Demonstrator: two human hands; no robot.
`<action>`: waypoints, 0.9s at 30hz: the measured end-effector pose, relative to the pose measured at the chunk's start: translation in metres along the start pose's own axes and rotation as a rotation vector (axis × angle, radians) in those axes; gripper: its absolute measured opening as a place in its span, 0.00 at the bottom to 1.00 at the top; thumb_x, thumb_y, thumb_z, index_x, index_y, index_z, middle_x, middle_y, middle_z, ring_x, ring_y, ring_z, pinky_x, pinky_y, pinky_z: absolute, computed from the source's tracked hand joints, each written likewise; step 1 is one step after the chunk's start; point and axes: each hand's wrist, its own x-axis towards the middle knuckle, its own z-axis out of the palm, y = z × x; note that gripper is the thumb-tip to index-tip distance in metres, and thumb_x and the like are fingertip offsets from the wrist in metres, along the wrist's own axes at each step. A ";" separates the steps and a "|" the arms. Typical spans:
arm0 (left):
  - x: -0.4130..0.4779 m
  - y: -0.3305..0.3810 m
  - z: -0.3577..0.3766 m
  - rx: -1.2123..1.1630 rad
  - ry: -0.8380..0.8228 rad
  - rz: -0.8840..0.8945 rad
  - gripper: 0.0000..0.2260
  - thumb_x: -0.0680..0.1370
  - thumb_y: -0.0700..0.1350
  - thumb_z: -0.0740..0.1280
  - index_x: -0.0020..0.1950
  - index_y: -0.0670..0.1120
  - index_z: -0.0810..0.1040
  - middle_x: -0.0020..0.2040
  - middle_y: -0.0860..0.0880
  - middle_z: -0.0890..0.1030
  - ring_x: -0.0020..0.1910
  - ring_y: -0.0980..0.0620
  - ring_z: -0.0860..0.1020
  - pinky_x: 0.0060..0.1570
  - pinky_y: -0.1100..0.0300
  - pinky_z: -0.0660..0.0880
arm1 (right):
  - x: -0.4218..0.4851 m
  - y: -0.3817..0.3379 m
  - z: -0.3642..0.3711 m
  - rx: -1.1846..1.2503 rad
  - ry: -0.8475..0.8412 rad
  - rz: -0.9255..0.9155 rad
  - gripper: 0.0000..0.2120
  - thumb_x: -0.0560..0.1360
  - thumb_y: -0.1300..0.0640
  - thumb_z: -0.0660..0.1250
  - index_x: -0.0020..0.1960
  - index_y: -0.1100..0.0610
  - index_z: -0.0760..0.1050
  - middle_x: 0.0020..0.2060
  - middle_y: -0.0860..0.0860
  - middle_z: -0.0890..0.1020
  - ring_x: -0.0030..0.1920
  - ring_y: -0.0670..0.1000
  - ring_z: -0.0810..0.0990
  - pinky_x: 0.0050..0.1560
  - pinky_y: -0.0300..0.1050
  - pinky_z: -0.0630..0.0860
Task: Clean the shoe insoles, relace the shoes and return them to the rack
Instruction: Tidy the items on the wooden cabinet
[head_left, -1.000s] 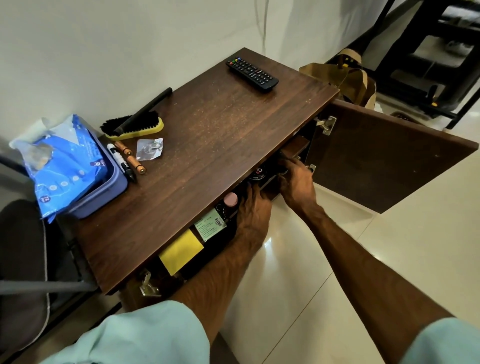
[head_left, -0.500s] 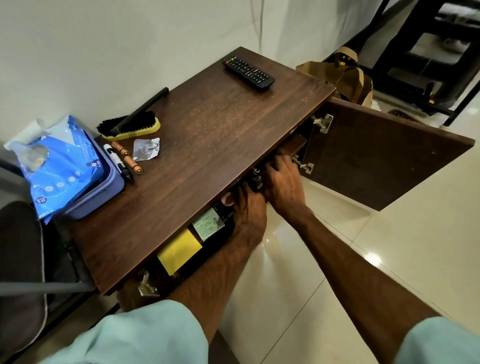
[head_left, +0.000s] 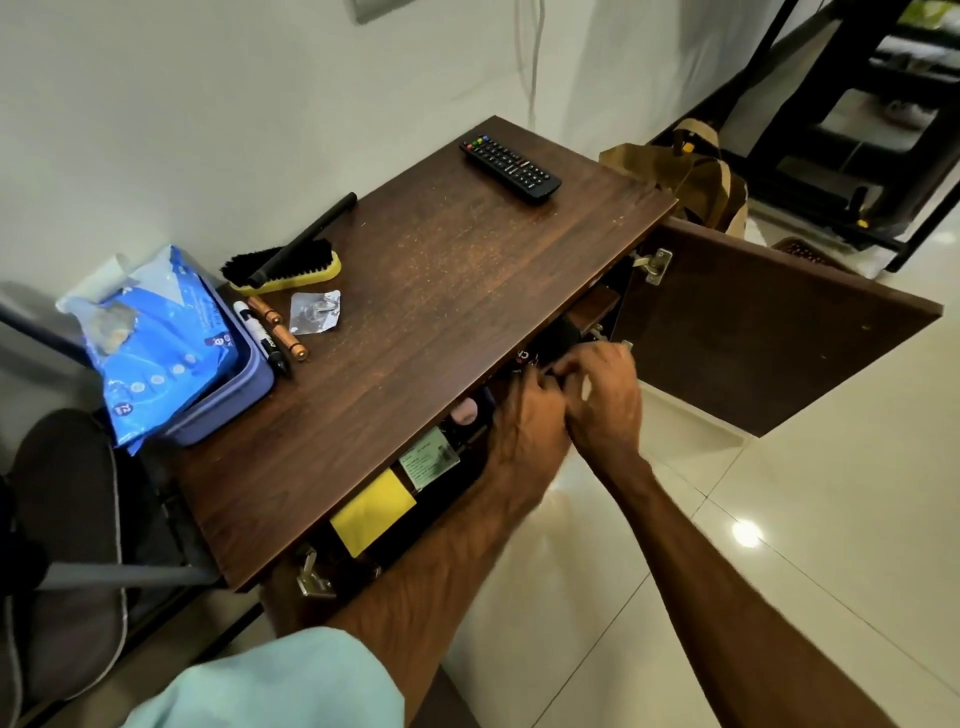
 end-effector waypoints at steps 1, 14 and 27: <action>0.000 0.007 -0.006 -0.018 0.019 0.052 0.15 0.80 0.39 0.66 0.67 0.39 0.74 0.63 0.41 0.76 0.60 0.46 0.76 0.57 0.57 0.75 | 0.001 -0.007 -0.014 0.044 0.083 0.009 0.09 0.72 0.72 0.69 0.43 0.59 0.79 0.42 0.53 0.81 0.48 0.54 0.76 0.50 0.42 0.69; 0.063 -0.003 -0.113 0.055 0.236 -0.001 0.13 0.78 0.46 0.69 0.60 0.43 0.75 0.59 0.44 0.75 0.58 0.47 0.72 0.56 0.56 0.71 | 0.212 -0.052 0.033 -0.074 -0.217 0.137 0.28 0.76 0.45 0.69 0.72 0.56 0.69 0.69 0.57 0.72 0.70 0.58 0.69 0.71 0.51 0.68; 0.047 0.008 -0.101 0.140 0.186 0.039 0.14 0.80 0.44 0.67 0.65 0.44 0.76 0.66 0.46 0.74 0.65 0.48 0.69 0.59 0.55 0.74 | 0.131 -0.021 -0.029 0.012 -0.020 0.139 0.18 0.79 0.56 0.70 0.68 0.56 0.79 0.59 0.55 0.84 0.59 0.52 0.80 0.63 0.43 0.73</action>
